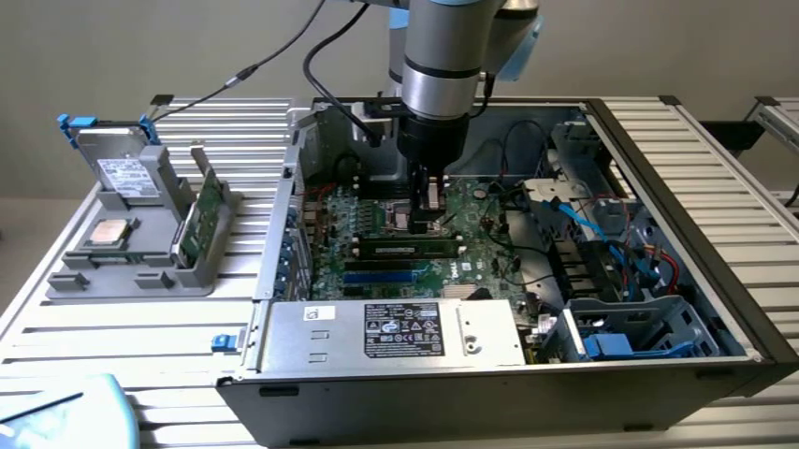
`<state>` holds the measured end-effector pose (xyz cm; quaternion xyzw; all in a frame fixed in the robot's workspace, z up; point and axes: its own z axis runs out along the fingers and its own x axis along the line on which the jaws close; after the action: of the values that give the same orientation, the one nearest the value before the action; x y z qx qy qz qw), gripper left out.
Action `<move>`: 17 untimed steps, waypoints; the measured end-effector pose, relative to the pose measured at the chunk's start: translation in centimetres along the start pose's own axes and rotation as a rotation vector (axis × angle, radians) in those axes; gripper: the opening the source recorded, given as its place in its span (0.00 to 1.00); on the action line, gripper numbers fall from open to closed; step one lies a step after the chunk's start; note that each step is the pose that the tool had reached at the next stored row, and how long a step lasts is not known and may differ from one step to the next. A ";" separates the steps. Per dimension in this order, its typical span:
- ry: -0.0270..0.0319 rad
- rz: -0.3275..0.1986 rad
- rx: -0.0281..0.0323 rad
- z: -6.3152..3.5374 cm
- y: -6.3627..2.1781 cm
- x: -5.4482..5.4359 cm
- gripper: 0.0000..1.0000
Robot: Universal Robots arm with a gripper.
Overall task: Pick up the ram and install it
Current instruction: 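Press down the ram until it locks into place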
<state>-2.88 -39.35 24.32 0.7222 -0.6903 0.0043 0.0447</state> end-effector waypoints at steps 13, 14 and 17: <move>0.0000 0.000 0.0000 -0.09 -2.22 0.7 0.11; -0.0001 0.000 0.0001 -0.09 -2.36 0.7 0.11; 0.0000 0.000 0.0000 0.15 -2.45 0.7 0.11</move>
<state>-0.42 -39.93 24.07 0.7221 -0.6903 0.0043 0.0447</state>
